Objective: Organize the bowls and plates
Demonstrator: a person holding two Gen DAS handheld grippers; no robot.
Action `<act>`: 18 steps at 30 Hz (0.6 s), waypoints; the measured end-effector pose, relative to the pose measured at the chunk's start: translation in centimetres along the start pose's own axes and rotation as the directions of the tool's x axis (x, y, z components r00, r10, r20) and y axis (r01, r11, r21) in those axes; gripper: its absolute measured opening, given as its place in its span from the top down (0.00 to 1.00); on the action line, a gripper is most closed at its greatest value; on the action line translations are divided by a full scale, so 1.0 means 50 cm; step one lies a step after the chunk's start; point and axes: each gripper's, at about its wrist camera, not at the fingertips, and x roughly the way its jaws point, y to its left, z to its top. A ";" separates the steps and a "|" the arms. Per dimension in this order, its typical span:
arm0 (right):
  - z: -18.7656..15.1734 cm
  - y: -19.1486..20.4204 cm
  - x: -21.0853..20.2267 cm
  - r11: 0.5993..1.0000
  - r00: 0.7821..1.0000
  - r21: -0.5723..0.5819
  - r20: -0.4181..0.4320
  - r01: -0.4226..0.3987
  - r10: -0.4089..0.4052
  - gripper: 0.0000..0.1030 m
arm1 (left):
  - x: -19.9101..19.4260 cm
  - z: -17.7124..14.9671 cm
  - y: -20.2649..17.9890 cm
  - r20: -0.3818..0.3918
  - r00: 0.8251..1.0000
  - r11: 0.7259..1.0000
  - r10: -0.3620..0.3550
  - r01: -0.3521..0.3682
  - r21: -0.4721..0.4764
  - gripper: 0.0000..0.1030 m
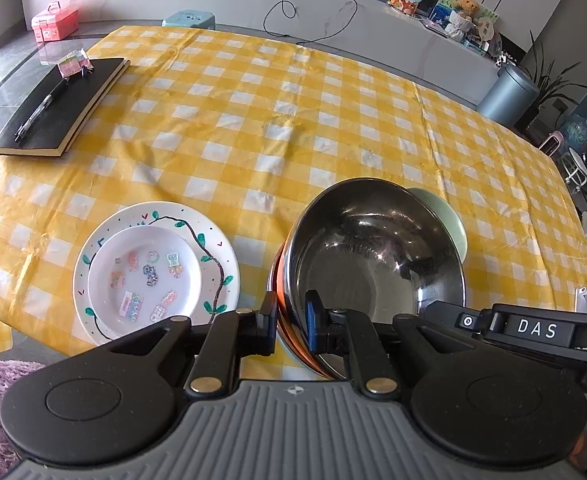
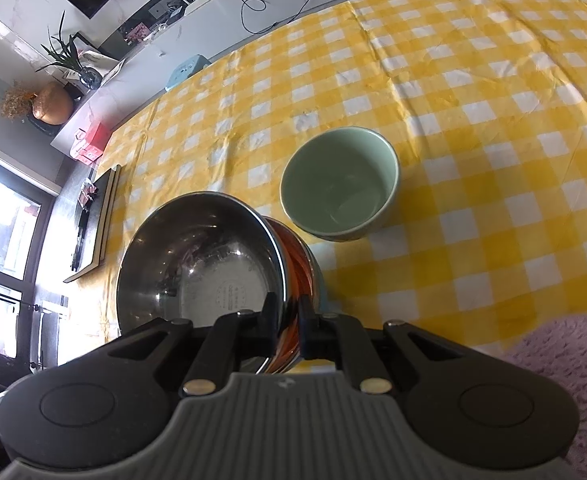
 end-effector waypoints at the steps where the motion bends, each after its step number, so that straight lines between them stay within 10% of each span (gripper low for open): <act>1: 0.000 0.000 0.002 1.000 1.000 -0.001 -0.001 0.002 -0.002 0.93 | 0.003 -0.001 0.001 -0.002 1.000 1.000 0.002 -0.002 0.000 0.85; 18: 0.000 0.001 0.014 0.999 0.999 -0.037 0.025 0.023 -0.023 0.87 | 0.020 -0.003 0.005 -0.005 1.000 1.000 -0.009 0.010 0.002 0.81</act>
